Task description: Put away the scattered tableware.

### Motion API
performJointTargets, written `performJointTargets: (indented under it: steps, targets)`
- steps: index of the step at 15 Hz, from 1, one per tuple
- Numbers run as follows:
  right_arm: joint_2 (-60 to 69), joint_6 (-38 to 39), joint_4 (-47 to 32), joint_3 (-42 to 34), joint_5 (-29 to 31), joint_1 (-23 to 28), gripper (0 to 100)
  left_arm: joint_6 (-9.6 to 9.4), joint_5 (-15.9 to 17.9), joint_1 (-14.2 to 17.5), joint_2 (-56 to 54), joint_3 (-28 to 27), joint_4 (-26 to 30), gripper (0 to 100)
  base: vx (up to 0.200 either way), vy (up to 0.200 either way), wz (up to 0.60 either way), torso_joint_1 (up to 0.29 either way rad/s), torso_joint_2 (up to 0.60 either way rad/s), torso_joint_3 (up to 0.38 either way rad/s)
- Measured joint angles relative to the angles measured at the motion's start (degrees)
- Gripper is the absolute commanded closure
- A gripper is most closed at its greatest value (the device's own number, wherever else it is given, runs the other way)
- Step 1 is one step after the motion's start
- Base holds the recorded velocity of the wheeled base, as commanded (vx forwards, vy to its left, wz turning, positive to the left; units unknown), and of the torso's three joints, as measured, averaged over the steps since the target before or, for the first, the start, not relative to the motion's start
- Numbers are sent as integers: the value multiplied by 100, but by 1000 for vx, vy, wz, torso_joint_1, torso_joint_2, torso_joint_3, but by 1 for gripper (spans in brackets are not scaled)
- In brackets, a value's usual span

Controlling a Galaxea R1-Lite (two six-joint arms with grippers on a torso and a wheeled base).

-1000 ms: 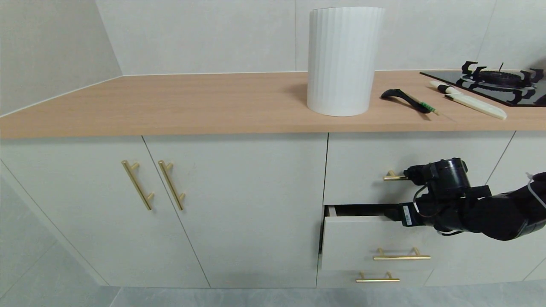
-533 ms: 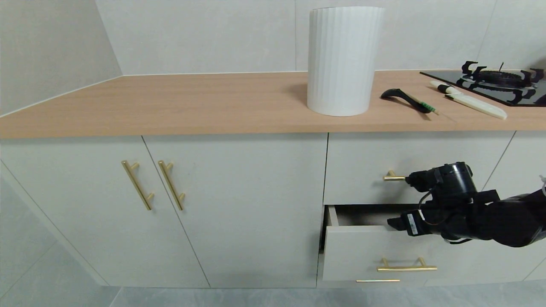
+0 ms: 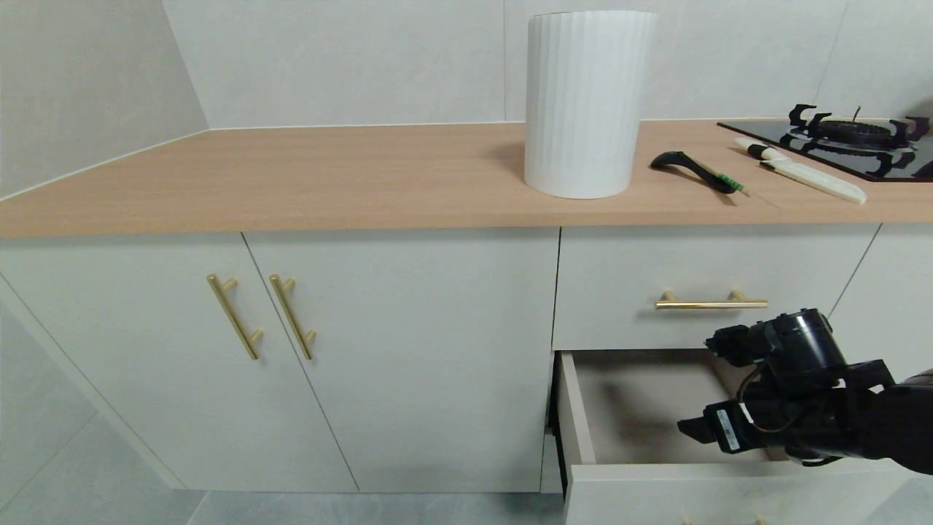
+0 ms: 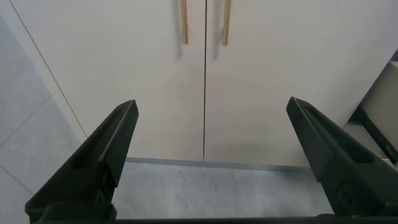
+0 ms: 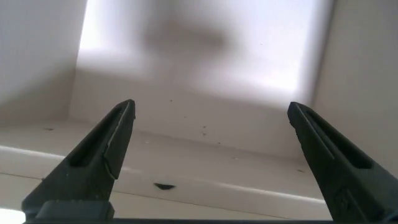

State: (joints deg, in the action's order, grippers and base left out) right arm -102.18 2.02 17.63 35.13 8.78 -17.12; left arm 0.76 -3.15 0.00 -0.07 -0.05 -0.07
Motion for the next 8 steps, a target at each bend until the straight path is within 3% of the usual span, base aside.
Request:
performJointTargets:
  steps: [8]
  targets:
    - [1120,185,77,-1323,17,-400,0,0,0,0,0,2,0,0,0,0,0,0,0,0]
